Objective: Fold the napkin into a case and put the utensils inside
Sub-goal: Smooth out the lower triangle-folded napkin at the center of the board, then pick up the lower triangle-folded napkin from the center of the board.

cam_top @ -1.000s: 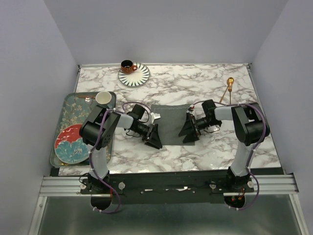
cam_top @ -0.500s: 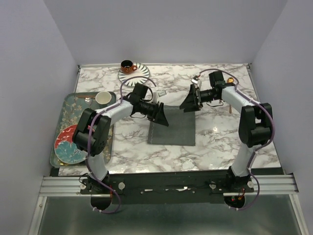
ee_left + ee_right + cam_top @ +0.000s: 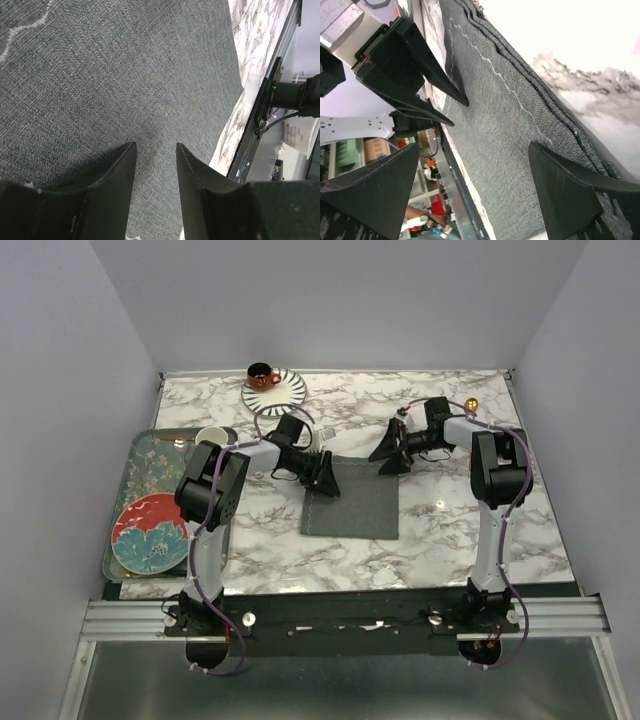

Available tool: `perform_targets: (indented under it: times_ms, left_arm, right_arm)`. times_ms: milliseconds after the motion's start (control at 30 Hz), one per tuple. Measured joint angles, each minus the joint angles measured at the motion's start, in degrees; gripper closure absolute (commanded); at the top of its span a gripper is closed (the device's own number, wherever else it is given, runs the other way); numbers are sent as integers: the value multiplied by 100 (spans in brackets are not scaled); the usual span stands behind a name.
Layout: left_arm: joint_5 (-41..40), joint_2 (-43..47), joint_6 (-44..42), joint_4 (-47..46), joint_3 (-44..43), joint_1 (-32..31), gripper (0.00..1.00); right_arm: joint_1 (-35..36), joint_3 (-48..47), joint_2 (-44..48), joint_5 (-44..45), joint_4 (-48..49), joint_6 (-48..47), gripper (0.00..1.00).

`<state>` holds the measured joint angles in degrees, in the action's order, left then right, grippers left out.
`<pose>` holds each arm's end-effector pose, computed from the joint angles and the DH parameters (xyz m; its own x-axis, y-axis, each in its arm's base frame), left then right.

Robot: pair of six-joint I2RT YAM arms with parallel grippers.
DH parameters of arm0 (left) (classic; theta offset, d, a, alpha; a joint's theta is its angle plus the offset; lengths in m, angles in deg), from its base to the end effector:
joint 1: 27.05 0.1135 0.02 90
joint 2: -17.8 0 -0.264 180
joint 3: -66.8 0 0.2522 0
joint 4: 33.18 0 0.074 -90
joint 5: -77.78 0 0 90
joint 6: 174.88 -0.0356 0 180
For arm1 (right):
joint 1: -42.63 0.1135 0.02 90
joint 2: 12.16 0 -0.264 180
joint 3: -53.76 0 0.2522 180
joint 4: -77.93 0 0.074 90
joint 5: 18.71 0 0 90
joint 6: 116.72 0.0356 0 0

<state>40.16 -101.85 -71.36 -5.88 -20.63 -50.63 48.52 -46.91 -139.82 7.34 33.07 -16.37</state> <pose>0.3668 -0.1909 0.1260 -0.9111 0.2420 -0.3336 0.4108 0.4683 -0.7823 0.4284 0.0763 0.1229 -0.9880 -0.0226 -0.1531 -0.1484 0.4190 0.8958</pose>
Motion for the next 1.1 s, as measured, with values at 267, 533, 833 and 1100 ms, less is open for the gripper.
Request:
perform_targets:
  times_ms: [267,533,833,1100]
  left_arm:
    - [214,348,-33,-57,682,50,50]
    - [111,1106,-284,286,1226,24,43]
    - [-439,2052,-684,402,942,26,43]
    - [-737,2120,-859,592,914,26,42]
  right_arm:
    - [0,815,299,-201,260,203,7]
    - [28,660,817,122,-516,-358,19]
    - [-144,-87,1368,1362,-1434,-1366,37]
    - [-177,-168,651,1965,-1906,-1692,37]
